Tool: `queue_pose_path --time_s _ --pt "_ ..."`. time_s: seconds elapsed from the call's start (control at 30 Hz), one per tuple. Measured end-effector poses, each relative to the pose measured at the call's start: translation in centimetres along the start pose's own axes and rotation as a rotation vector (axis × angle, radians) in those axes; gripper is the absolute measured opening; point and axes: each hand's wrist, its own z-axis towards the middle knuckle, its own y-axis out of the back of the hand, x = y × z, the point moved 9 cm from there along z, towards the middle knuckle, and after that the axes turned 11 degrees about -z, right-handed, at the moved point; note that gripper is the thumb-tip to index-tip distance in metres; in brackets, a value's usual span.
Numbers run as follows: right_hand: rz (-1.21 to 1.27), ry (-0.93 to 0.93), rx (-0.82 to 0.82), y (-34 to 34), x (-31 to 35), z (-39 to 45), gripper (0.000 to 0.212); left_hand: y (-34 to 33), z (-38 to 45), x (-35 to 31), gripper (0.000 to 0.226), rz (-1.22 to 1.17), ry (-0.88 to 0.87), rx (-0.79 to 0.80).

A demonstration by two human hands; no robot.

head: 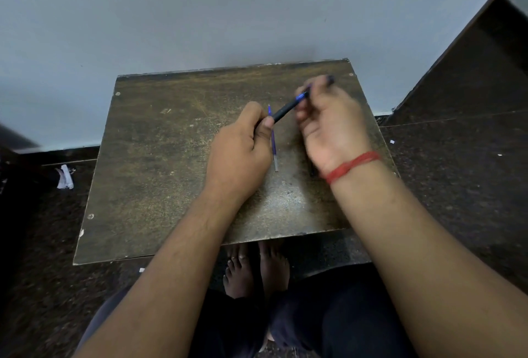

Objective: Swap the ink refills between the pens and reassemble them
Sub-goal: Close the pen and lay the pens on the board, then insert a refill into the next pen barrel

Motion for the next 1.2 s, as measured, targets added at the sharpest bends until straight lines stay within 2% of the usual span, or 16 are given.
queue_pose_path --time_s 0.03,0.1,0.2,0.27,0.43,0.57,0.73,0.83,1.2 --pt "0.096 0.018 -0.091 1.8 1.1 0.8 0.024 0.2 -0.1 0.4 0.021 0.002 0.019 -0.002" --pt "0.001 0.129 -0.202 5.1 3.2 1.6 0.027 0.9 0.0 1.0 0.021 -0.013 0.054 -0.047" --pt "-0.529 0.226 -0.137 4.8 2.8 0.9 0.026 1.6 0.2 1.2 0.020 -0.065 0.080 -0.146" --pt "-0.851 0.306 -0.099 3.0 2.9 0.6 0.024 1.4 0.0 1.1 0.018 -0.061 0.077 -0.151" --pt "-1.356 0.375 -0.074 0.5 3.8 -0.6 0.021 1.9 0.0 1.6 0.016 -0.078 0.102 -0.180" --pt "-1.431 0.411 -0.088 0.8 3.9 -0.8 0.025 1.6 -0.1 1.5 0.017 -0.093 0.105 -0.175" --pt "-1.674 0.425 -0.084 0.5 3.0 -0.7 0.027 1.6 -0.1 1.8 0.018 -0.108 0.124 -0.182" --pt "-1.685 0.406 -0.085 0.7 2.7 -0.5 0.023 1.6 -0.1 1.9 0.018 -0.110 0.135 -0.176" --pt "-1.780 0.422 -0.077 0.6 2.6 -0.2 0.028 1.3 -0.1 1.7 0.018 -0.123 0.147 -0.157"
